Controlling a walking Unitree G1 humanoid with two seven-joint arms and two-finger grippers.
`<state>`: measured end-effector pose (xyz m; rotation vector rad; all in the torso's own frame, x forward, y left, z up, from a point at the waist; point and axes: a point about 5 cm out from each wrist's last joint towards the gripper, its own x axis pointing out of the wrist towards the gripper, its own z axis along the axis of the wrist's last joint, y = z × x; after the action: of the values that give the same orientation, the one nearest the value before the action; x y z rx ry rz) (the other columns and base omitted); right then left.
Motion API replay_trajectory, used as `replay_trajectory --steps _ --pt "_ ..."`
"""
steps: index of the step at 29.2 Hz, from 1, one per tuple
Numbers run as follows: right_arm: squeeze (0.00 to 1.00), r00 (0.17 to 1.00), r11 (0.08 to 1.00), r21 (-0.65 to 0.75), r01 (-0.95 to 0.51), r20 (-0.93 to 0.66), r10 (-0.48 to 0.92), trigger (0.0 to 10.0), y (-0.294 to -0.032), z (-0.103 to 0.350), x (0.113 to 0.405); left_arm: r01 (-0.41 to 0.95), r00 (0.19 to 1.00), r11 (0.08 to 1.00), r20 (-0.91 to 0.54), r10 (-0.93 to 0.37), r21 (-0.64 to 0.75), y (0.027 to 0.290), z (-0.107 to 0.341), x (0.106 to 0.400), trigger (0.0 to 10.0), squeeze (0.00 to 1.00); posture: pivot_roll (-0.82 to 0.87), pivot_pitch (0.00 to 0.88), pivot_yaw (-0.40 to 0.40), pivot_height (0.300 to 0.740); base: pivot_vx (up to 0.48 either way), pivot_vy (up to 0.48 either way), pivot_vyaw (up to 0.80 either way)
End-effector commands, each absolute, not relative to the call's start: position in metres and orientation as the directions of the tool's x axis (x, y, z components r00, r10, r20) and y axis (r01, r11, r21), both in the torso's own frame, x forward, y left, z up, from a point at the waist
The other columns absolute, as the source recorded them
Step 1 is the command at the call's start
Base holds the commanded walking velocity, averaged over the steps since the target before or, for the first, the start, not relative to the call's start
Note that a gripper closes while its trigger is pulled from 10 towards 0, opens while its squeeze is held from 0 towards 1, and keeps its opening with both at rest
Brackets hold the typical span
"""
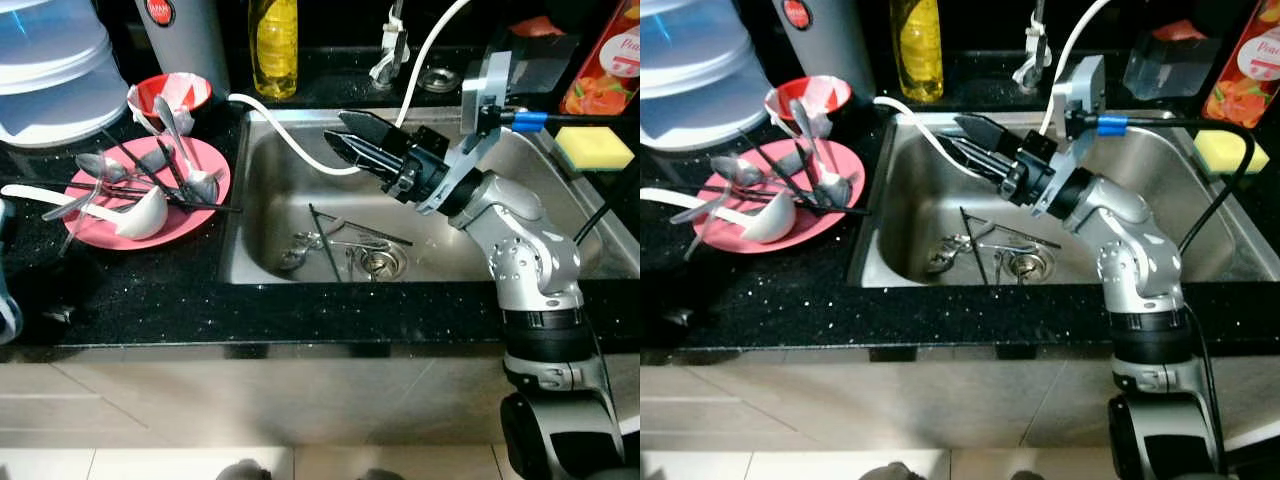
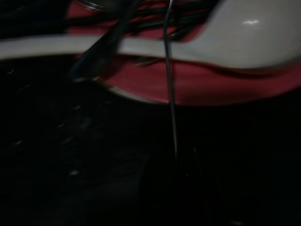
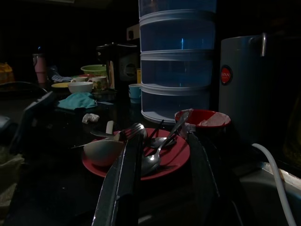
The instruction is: Kitchen organization
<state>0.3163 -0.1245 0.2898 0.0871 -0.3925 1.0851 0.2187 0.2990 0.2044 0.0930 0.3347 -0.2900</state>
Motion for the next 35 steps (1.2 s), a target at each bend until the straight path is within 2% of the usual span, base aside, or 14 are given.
replay_trajectory --steps 1,2,6,8,14,17,21,24,26,27,28,29,31,35 --pt "0.00 0.394 0.467 -0.135 -0.874 0.367 0.843 10.0 -0.123 0.293 0.315 0.319 0.906 0.947 -0.305 -0.294 0.036 0.288 0.208 0.217 8.1 0.00 0.09 0.075 0.037 0.740 0.000 0.000 0.00" --pt "0.00 0.392 0.465 -0.133 -0.875 0.368 0.843 10.0 -0.123 0.293 0.315 0.300 0.926 0.951 -0.258 -0.274 0.067 0.284 0.215 0.218 10.0 0.00 0.10 0.075 0.032 0.740 0.000 0.000 0.00" --pt "0.00 0.388 0.460 -0.129 -0.879 0.368 0.845 10.0 -0.121 0.292 0.317 0.238 0.965 0.965 -0.141 -0.222 0.113 0.277 0.234 0.221 10.0 0.00 0.11 0.076 0.021 0.740 0.000 0.000 0.00" --pt "0.00 0.381 0.452 -0.127 -0.883 0.368 0.848 10.0 -0.118 0.292 0.318 0.239 0.971 0.961 -0.061 -0.233 0.140 0.267 0.250 0.222 10.0 0.00 0.11 0.075 0.016 0.740 0.000 0.000 0.00" --pt "0.00 0.378 0.449 -0.126 -0.885 0.370 0.849 10.0 -0.116 0.293 0.320 0.308 0.949 0.939 0.023 -0.315 0.155 0.245 0.271 0.227 10.0 0.00 0.12 0.071 0.008 0.740 0.000 0.000 0.00" --pt "0.00 0.398 0.471 -0.119 -0.874 0.378 0.836 10.0 -0.116 0.294 0.324 0.341 0.934 0.933 0.068 -0.350 0.118 0.225 0.273 0.251 10.0 0.00 0.12 0.067 0.003 0.740 0.000 0.000 0.00" --pt "0.00 0.456 0.529 -0.115 -0.841 0.376 0.806 10.0 -0.115 0.294 0.331 0.285 0.956 0.958 0.065 -0.287 0.039 0.210 0.270 0.286 10.0 0.00 0.11 0.064 0.007 0.740 0.000 0.000 0.00" --pt "0.00 0.591 0.669 -0.101 -0.736 0.386 0.708 10.0 -0.125 0.299 0.346 0.307 0.951 0.950 -0.010 -0.308 -0.052 0.178 0.255 0.329 10.0 0.00 0.08 0.060 0.029 0.740 0.000 0.000 0.00" --pt "0.00 0.603 0.681 -0.102 -0.725 0.385 0.699 10.0 -0.127 0.299 0.347 0.311 0.949 0.949 -0.026 -0.313 -0.050 0.175 0.253 0.331 10.0 0.00 0.08 0.060 0.029 0.740 0.000 0.000 0.00" --pt "0.00 0.635 0.714 -0.101 -0.693 0.382 0.671 10.0 -0.132 0.299 0.349 0.382 0.920 0.921 -0.065 -0.387 -0.069 0.159 0.244 0.336 10.0 0.00 0.06 0.062 0.046 0.740 0.000 0.000 0.00" --pt "0.00 0.635 0.714 -0.101 -0.693 0.382 0.671 10.0 -0.132 0.299 0.349 0.382 0.920 0.921 -0.065 -0.387 -0.069 0.159 0.244 0.336 10.0 0.00 0.06 0.062 0.046 0.740 0.000 0.000 0.00" --pt "0.00 0.682 0.760 -0.084 -0.645 0.387 0.621 10.0 -0.143 0.297 0.350 0.468 0.874 0.883 -0.132 -0.467 -0.024 0.138 0.228 0.338 10.0 0.00 0.04 0.063 0.064 0.740 0.000 0.000 0.00" --pt "0.00 0.716 0.794 -0.067 -0.605 0.392 0.578 10.0 -0.152 0.296 0.350 0.538 0.832 0.842 -0.181 -0.525 0.031 0.123 0.216 0.335 10.0 0.00 0.02 0.065 0.079 0.740 0.000 0.000 0.00" --pt "0.00 0.746 0.824 -0.047 -0.565 0.396 0.535 10.0 -0.159 0.293 0.348 0.596 0.796 0.795 -0.219 -0.564 0.117 0.107 0.208 0.333 10.0 0.00 0.00 0.067 0.097 0.740 0.000 0.000 0.00"
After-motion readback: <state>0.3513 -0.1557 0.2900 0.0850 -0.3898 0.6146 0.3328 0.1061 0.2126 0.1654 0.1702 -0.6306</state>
